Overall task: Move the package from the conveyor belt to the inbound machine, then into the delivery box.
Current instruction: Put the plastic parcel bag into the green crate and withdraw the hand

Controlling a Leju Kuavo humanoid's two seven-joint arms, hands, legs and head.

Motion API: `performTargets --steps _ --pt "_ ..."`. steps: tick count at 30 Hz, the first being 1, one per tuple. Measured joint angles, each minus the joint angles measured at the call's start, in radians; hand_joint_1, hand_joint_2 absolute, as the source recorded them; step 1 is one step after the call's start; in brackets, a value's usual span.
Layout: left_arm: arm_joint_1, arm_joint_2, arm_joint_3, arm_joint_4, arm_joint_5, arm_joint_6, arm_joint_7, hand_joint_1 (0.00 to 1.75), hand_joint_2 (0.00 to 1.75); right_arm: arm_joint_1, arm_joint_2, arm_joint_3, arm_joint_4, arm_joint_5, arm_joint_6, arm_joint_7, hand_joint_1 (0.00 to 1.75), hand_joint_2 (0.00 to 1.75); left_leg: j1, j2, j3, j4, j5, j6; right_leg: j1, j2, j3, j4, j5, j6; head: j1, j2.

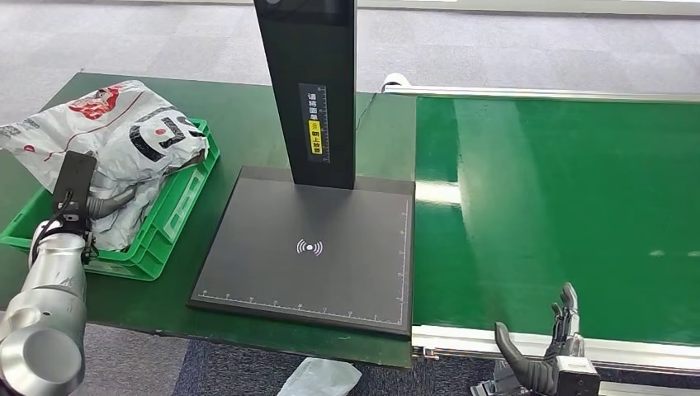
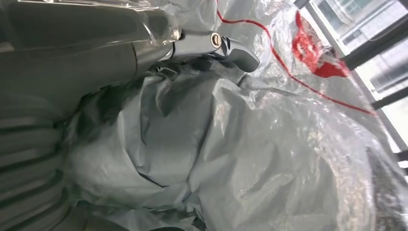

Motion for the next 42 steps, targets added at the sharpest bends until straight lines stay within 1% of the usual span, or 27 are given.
performTargets --steps 4,6,8,11,15,18,22,24,28,29,32,33,34,38,40,42 --pt "0.003 0.004 0.011 -0.034 0.046 -0.022 -0.045 0.00 1.75 0.004 0.008 -0.011 -0.011 -0.001 -0.005 0.000 0.00 1.75 0.000 0.000 0.000 0.000 0.000 0.000 0.000 0.000 0.000 0.000 0.000 0.000 0.000 0.000" --pt "0.026 0.004 0.018 -0.085 0.095 -0.049 -0.081 0.00 1.75 0.006 0.014 -0.020 -0.017 -0.001 -0.006 0.000 0.00 1.75 0.000 0.001 0.000 0.000 0.000 0.000 0.000 0.001 0.000 0.000 0.000 0.000 0.000 0.000" --pt "0.076 0.002 0.024 -0.164 0.163 -0.092 -0.110 0.00 1.75 0.010 0.020 -0.029 -0.023 0.000 -0.006 0.000 0.00 1.75 0.000 0.004 0.000 0.000 -0.001 -0.001 0.000 0.004 -0.001 0.000 0.000 0.000 0.000 0.000" --pt "0.173 -0.009 0.027 -0.302 0.261 -0.142 -0.138 0.00 1.75 0.014 0.024 -0.037 -0.027 0.002 -0.006 0.000 0.00 1.75 0.000 0.006 0.000 0.000 -0.002 -0.002 0.000 0.007 -0.002 0.000 0.000 0.000 0.000 0.000" --pt "0.292 -0.030 0.028 -0.473 0.342 -0.158 -0.155 0.00 1.75 0.015 0.027 -0.041 -0.027 0.004 -0.007 0.000 0.00 1.75 0.000 0.007 0.000 0.000 -0.002 -0.002 0.000 0.007 -0.002 0.000 0.000 0.000 0.000 0.000" --pt "0.374 -0.050 0.032 -0.593 0.418 -0.169 -0.175 0.00 1.75 0.015 0.027 -0.041 -0.027 0.001 -0.016 0.000 0.00 1.75 0.000 0.007 0.000 0.000 -0.002 -0.002 0.000 0.007 -0.002 0.000 0.000 0.000 0.000 0.000" --pt "0.477 -0.088 0.035 -0.748 0.540 -0.247 -0.220 0.00 1.75 0.015 0.027 -0.038 -0.027 -0.010 -0.030 0.000 0.00 1.75 0.000 0.007 0.000 0.000 -0.003 -0.002 0.000 0.007 -0.002 0.000 -0.001 0.000 0.000 0.000" --pt "0.506 -0.100 0.034 -0.791 0.572 -0.285 -0.234 0.00 1.75 0.015 0.027 -0.036 -0.027 -0.013 -0.033 0.000 0.00 1.75 0.000 0.007 0.000 0.000 -0.003 -0.002 0.000 0.007 -0.002 0.000 -0.001 0.000 0.000 0.000" --pt "0.524 -0.111 0.030 -0.817 0.593 -0.312 -0.243 0.00 1.75 0.015 0.026 -0.033 -0.026 -0.015 -0.035 0.000 0.00 1.75 0.000 0.006 0.000 0.000 -0.003 -0.002 0.000 0.007 -0.002 0.000 -0.001 0.000 0.000 0.000" --pt "0.548 -0.127 0.019 -0.848 0.608 -0.341 -0.253 0.00 1.75 0.014 0.026 -0.029 -0.024 -0.018 -0.038 0.000 0.00 1.75 0.000 0.006 0.000 0.000 -0.003 -0.002 0.000 0.007 -0.002 0.000 -0.001 0.000 0.000 0.000" --pt "0.664 -0.228 -0.090 -0.975 0.665 -0.461 -0.298 0.00 1.75 -0.007 0.018 0.003 0.000 -0.029 -0.055 0.000 0.00 1.75 0.000 0.006 0.001 0.000 -0.003 -0.002 -0.001 0.007 -0.001 0.000 -0.001 0.000 0.000 0.000" --pt "0.688 -0.255 -0.128 -0.995 0.675 -0.483 -0.306 0.00 1.75 -0.016 0.015 0.014 0.011 -0.032 -0.060 0.000 0.00 1.75 0.000 0.006 0.001 0.000 -0.003 -0.002 -0.001 0.007 0.000 0.000 -0.001 0.000 0.000 0.000" --pt "0.699 -0.269 -0.155 -1.001 0.681 -0.494 -0.308 0.00 1.75 -0.022 0.013 0.021 0.019 -0.035 -0.063 0.000 0.00 1.75 0.000 0.006 0.001 0.000 -0.003 -0.002 -0.001 0.007 0.000 0.000 -0.001 0.000 0.000 0.000" --pt "0.726 -0.333 -0.269 -0.986 0.704 -0.516 -0.308 0.00 1.75 -0.050 0.000 0.053 0.061 -0.052 -0.077 0.000 0.00 1.75 0.000 0.005 0.001 0.000 -0.003 -0.002 -0.001 0.007 0.000 0.000 0.000 0.000 0.000 0.000" --pt "0.728 -0.367 -0.340 -0.941 0.713 -0.499 -0.308 0.00 1.75 -0.067 -0.005 0.076 0.086 -0.060 -0.087 0.000 0.00 1.75 0.000 0.005 0.001 0.000 -0.003 -0.002 -0.001 0.007 0.000 -0.001 0.000 0.000 0.000 0.000" --pt "0.726 -0.396 -0.404 -0.886 0.715 -0.461 -0.309 0.00 1.75 -0.081 -0.010 0.099 0.107 -0.068 -0.096 0.000 0.00 1.75 0.000 0.005 0.001 0.000 -0.003 -0.002 -0.001 0.007 0.000 0.000 0.000 0.000 0.000 0.000"
